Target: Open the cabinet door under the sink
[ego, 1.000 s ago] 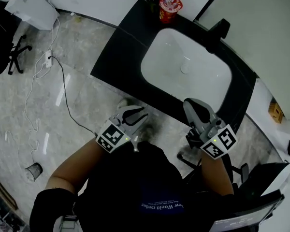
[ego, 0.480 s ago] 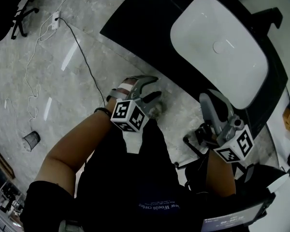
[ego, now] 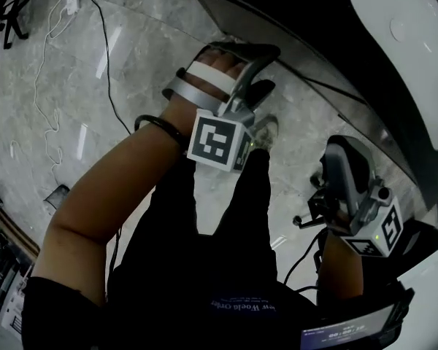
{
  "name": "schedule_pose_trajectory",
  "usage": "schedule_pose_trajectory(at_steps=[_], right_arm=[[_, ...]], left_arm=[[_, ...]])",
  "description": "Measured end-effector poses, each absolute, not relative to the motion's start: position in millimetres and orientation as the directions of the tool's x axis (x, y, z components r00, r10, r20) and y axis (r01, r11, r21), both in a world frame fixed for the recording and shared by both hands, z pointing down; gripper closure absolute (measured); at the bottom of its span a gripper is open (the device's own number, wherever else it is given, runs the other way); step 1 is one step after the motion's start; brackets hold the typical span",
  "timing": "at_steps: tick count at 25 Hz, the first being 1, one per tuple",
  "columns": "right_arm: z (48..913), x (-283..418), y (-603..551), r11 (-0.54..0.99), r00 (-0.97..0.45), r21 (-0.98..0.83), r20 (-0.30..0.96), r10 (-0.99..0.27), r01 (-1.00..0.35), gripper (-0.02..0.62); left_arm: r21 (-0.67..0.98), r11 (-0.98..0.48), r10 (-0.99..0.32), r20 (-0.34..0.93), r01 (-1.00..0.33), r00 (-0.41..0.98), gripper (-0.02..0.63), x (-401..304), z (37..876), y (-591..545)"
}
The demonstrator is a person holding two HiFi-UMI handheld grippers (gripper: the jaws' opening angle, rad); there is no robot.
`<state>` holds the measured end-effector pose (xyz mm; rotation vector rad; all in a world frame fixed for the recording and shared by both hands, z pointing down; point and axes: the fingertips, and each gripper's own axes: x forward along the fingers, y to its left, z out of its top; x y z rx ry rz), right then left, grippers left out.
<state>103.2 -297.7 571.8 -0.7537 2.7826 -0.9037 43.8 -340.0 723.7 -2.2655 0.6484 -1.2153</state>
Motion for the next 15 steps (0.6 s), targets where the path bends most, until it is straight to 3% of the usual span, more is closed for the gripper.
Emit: schedule_pose_trajectory(at_steps=[8,15], right_arm=[[630,83,-254,0.631,-0.851,-0.637,0.079,-0.519,-0.444,0.594],[648,98,-235,0.632,-0.878,-0.653,0.113,-0.464,-0.418,0.594]], left_arm=[[-0.857,-0.512,-0.795,0.499,0.060,0.344,0.236,29,730,-373],[-0.894,-0.432,-0.856,0.447,0.116,0.261,0.222,31,745,-392]])
